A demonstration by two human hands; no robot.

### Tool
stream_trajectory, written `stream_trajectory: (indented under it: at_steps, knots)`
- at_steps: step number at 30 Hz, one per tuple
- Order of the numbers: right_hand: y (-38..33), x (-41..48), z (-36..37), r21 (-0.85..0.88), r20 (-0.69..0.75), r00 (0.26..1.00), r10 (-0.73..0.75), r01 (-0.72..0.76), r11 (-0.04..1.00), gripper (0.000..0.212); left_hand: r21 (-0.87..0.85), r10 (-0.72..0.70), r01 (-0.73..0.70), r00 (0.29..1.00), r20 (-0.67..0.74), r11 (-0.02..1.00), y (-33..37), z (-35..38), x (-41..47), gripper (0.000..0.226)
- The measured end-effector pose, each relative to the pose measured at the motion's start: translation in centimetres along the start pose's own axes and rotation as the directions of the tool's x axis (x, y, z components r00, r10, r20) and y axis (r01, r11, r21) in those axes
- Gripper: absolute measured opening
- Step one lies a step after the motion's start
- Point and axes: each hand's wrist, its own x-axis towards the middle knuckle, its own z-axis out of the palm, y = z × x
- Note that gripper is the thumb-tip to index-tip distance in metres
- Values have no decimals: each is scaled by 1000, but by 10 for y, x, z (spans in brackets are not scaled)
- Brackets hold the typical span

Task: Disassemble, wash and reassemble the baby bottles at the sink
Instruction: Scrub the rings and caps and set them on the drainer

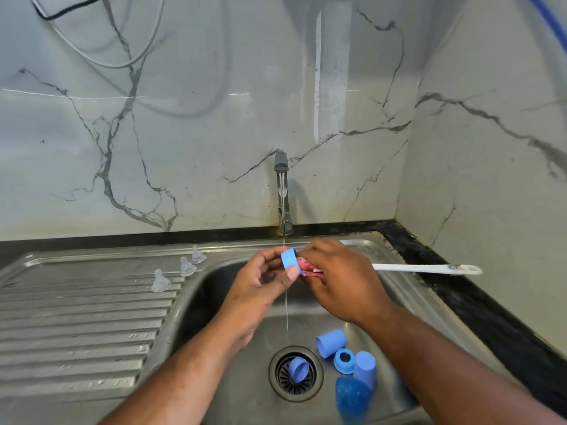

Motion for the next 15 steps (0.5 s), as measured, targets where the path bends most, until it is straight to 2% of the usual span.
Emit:
stream_trajectory:
  at_steps: [1,3,5,7,10,13,15]
  knots:
    - [-2,0,-1,-8,-11,1000,-13,13,1000,23,-13,-47,46,999,-11,999,2,0,0,32]
    - [-4,0,-2,-35,-12,999,-36,35,999,26,41,-147,147,989,4,988,3,-3,1,48]
    - [-4,0,-2,-51,0,999,-37,37,998,29,74,-198,195,980,35,978,0,-3,2,56]
    - [-5,1,-1,-38,26,999,-25,26,999,29,74,-137,135,990,27,988,-1,-3,1,50]
    - [-9,4,0,45,84,995,62,-66,997,26,142,39,-43,999,33,989,-6,-6,2,36]
    - [-10,4,3,127,106,989,100,-114,985,27,307,171,-176,984,43,935,-13,-12,7,44]
    - [-6,2,3,113,94,991,97,-107,988,25,329,206,-209,978,45,921,-13,-11,7,50]
